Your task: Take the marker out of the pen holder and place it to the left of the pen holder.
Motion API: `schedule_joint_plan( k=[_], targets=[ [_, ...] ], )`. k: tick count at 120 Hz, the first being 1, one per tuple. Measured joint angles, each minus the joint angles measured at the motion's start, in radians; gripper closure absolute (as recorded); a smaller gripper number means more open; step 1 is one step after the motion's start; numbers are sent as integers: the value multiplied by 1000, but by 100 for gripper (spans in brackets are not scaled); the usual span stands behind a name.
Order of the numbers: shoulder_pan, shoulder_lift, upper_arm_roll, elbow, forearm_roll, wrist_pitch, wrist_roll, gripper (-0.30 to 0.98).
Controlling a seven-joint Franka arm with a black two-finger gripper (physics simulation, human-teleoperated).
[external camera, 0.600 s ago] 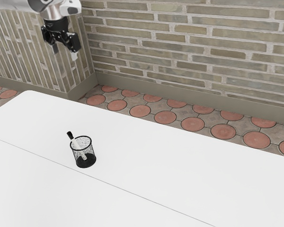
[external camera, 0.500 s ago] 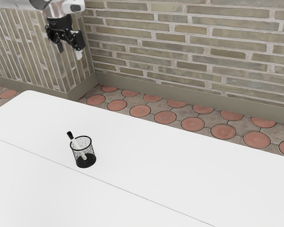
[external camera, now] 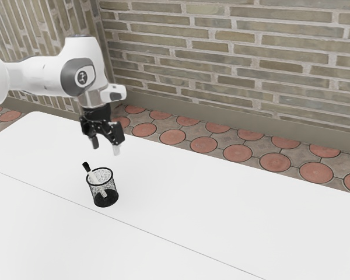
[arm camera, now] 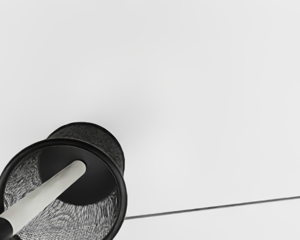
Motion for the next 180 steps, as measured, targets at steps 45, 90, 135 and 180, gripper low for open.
schedule_joint_plan(
  k=[45, 90, 135, 180],
  targets=[
    [63, 38, 85, -55, -71, 75, -170, 2],
    [84, 94, 119, -77, -110, 151, -167, 2],
    [85, 78, 123, -125, -96, 169, -4, 2],
    [81, 88, 123, -106, -126, 178, 99, 2]
  ],
)
